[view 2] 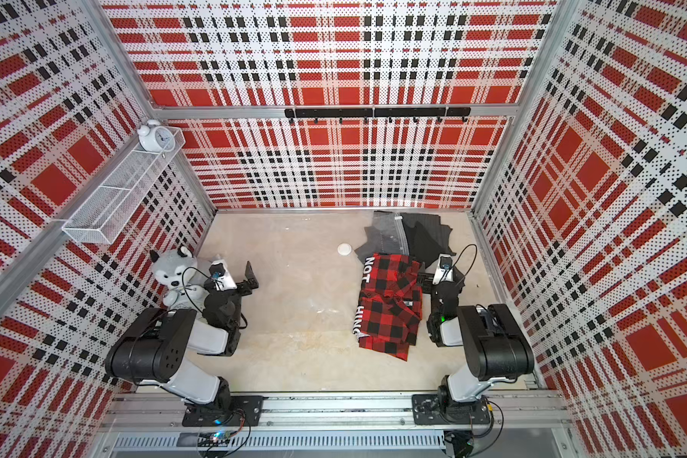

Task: Place the folded shirt into the vacuum bag
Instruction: Move the shirt at the center of the board.

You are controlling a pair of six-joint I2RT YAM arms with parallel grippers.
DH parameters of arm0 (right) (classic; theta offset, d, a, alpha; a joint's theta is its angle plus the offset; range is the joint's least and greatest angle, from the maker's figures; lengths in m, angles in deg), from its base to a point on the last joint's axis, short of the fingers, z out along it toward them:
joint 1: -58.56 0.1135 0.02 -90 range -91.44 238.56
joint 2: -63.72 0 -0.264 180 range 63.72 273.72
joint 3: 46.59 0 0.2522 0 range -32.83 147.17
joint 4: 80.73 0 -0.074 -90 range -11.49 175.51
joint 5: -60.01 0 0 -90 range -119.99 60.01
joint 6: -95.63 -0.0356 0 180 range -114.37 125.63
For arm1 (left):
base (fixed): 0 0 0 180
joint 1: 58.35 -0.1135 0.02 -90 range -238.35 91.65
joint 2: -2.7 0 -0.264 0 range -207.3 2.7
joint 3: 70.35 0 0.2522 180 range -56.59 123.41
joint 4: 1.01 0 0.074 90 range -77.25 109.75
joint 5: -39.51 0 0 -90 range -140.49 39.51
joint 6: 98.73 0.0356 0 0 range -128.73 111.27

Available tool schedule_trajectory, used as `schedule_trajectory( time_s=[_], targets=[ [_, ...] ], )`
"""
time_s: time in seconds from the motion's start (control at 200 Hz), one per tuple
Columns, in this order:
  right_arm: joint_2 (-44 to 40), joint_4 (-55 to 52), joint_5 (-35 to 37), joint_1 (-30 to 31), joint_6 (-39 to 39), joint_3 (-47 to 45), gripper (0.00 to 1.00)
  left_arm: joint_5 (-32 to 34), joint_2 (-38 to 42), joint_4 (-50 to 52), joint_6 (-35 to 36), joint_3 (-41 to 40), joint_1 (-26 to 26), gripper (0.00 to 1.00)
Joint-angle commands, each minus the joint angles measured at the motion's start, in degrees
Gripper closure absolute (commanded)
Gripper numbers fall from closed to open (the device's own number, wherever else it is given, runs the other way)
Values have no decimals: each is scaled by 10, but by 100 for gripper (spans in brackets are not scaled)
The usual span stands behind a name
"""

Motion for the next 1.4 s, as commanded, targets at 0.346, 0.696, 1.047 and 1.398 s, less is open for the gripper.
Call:
schedule_trajectory(
  time_s=[0.346,0.696,1.047,1.398],
  targets=[
    [-4,2,2,3,2,1,0,5,4,-11,3,5,2,2],
    [-5,2,1,3,3,1,0,4,4,-11,3,5,3,2],
    [-64,70,55,4,-10,-62,0,94,10,-127,30,-52,44,2],
    [-396,-228,44,30,-68,-38,0,268,141,-87,188,-42,221,2]
  ],
)
